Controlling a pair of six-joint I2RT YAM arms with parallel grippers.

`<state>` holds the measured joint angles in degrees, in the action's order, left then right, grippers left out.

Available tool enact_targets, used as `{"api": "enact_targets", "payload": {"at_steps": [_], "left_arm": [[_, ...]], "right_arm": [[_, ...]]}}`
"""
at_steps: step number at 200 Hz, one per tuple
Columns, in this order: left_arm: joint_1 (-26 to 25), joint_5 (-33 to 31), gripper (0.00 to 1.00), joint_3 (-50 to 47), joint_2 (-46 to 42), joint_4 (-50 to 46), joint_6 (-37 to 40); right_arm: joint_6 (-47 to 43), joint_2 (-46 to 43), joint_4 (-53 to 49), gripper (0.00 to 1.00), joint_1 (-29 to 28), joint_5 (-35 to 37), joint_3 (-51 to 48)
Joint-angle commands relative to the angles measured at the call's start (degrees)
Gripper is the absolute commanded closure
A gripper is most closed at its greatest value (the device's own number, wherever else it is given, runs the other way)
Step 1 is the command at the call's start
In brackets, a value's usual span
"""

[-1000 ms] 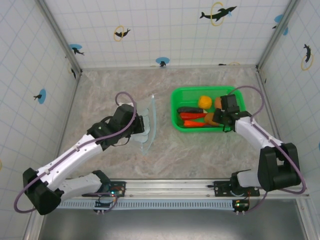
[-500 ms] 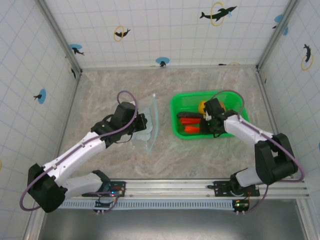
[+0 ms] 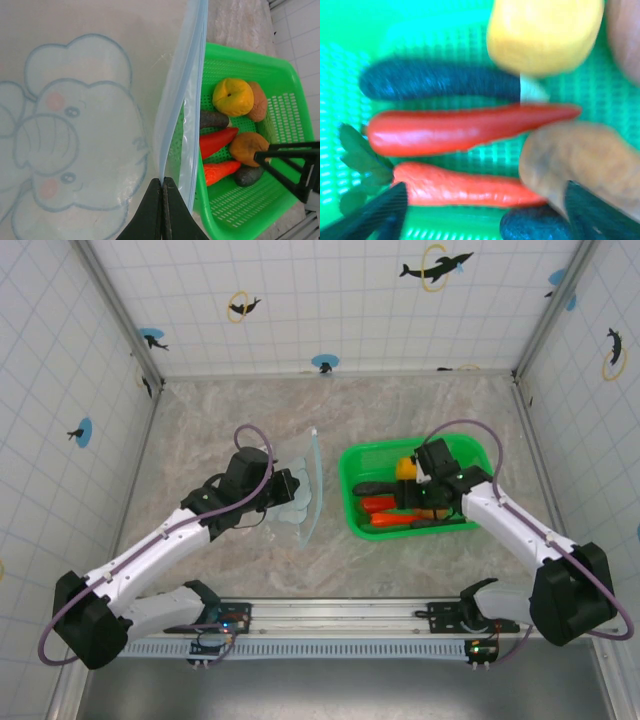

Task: Place the food in the zip-top bag and seal the zipper

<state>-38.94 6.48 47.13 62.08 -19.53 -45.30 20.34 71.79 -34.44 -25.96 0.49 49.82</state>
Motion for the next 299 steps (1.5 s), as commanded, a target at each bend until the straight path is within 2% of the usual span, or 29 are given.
{"api": "enact_targets", "payload": {"at_steps": [1,30,91,115,143,152,180,223,249,299], "left_arm": [[0.35,0.25,1.0,-0.81,-1.19,0.6,-0.28],[0.35,-0.37,1.0,-1.16,-2.19,-0.15,0.18],[0.35,0.45,1.0,-0.78,-2.44,-1.12,1.66],[0.35,0.54,1.0,-1.16,-2.8,-1.3,1.7],[0.35,1.1,1.0,-1.43,-2.88,-1.56,1.62],[0.35,1.7,1.0,-1.26,-2.62,-1.65,1.53],[0.35,4.27,1.0,-0.58,-1.67,-0.97,0.85],[0.35,11.34,1.0,-0.51,0.59,5.02,-1.94],[0.35,16.25,1.0,-2.48,2.32,12.25,-5.29],[0.35,18.05,1.0,-3.15,7.22,20.41,-9.56]], "right_arm": [[-1.05,2.66,4.21,0.0,1.94,4.42,3.98],[-0.61,8.25,7.38,0.0,4.68,4.31,6.3],[1.39,20.14,11.87,0.02,7.37,-1.88,9.15],[2.58,22.06,14.44,0.14,8.43,-4.54,9.03],[2.55,22.09,15.25,0.37,8.58,-3.76,9.45],[2.4,21.54,15.1,0.41,8.6,-3.42,9.48],[1.93,17.28,15.15,0.41,8.3,-2.01,7.83],[1.19,5.11,15.72,0.43,6.42,-3.57,3.97],[0.05,-1.81,16.58,0.44,2.73,-8.08,2.74],[2.84,-8.48,19.25,0.47,-5.05,-17.46,3.11]]}}
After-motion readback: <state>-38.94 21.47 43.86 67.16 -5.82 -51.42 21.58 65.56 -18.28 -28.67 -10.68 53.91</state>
